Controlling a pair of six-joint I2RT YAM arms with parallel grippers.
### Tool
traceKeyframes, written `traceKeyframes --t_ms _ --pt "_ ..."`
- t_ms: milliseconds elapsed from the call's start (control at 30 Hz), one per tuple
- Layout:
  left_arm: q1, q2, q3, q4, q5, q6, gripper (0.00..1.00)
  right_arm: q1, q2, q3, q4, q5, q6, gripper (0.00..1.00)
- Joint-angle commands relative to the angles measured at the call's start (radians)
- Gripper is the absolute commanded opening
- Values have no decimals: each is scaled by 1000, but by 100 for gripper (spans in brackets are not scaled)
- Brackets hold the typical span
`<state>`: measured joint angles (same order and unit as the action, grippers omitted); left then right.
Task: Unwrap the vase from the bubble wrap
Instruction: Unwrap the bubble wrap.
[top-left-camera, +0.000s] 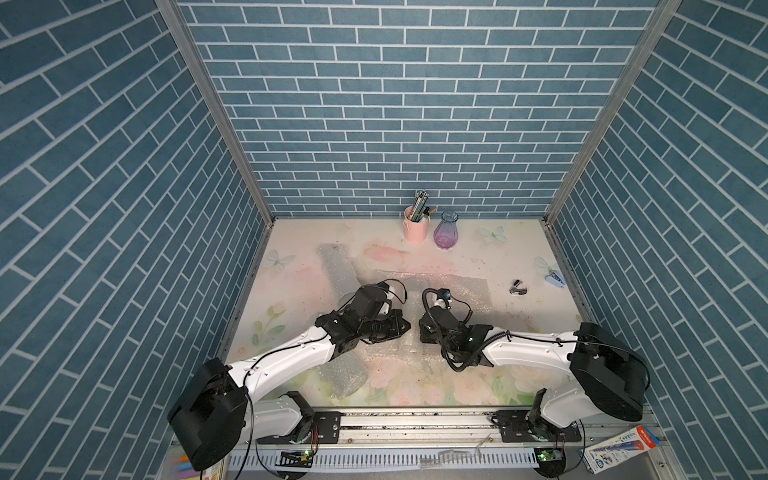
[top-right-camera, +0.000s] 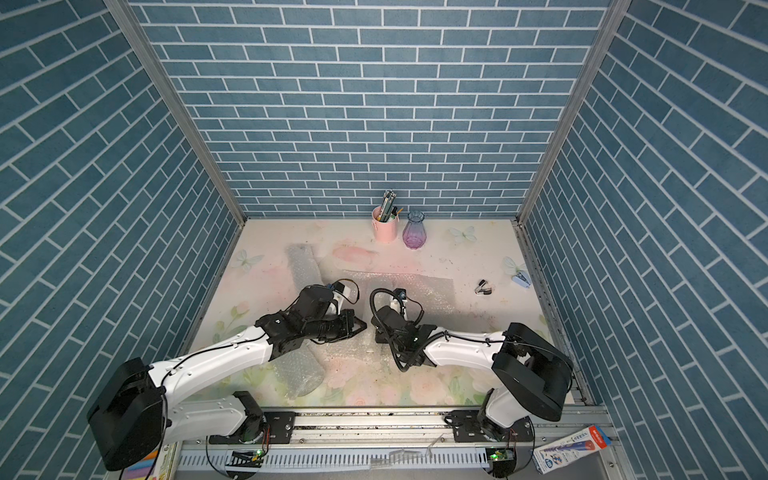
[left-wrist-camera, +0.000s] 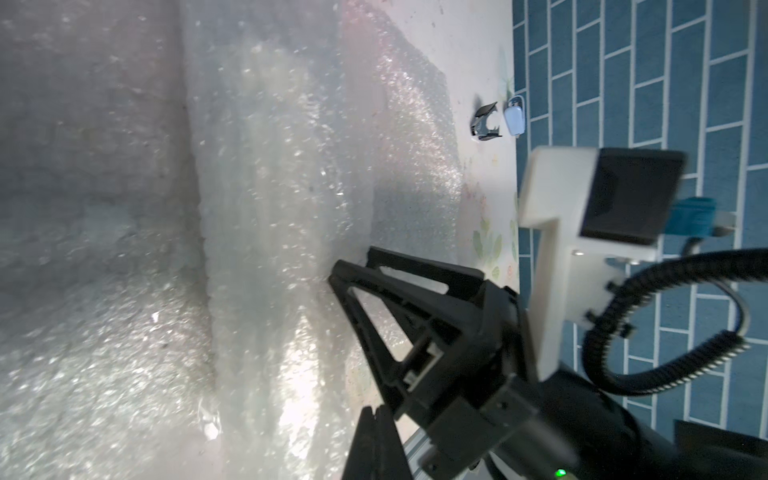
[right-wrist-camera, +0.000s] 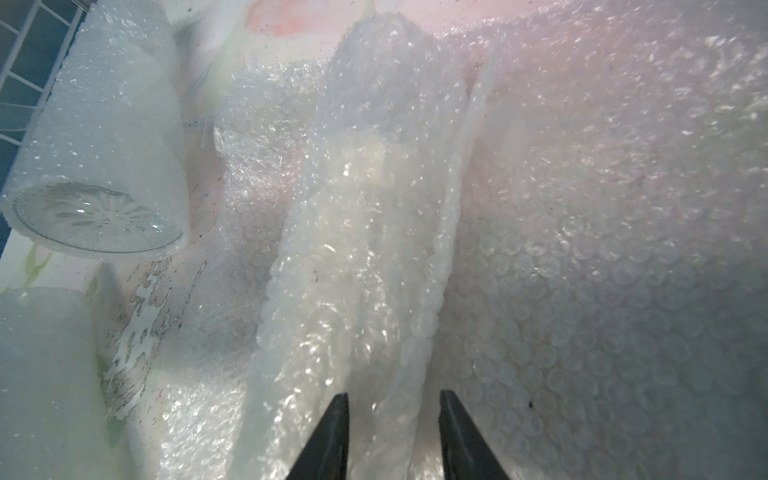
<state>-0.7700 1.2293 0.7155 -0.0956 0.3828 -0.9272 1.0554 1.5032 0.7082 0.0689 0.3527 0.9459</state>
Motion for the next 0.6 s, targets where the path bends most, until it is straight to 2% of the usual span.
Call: traceKeyframes --t_ms 0,200,400,467,567 --pt "-23 23 39 14 -15 19 0 -6 -22 -19 30 3 33 41" --pt "-51 62 80 16 -20 25 0 -12 -82 -52 51 30 47 47" --pt "-58 40 90 -82 -78 51 0 -13 -136 -93 52 64 48 49" --pt "-58 10 78 -120 -109 64 20 -14 -139 -100 52 64 47 50" --pt "-48 -37 43 -153 -137 65 38 -15 -136 -105 54 57 45 50"
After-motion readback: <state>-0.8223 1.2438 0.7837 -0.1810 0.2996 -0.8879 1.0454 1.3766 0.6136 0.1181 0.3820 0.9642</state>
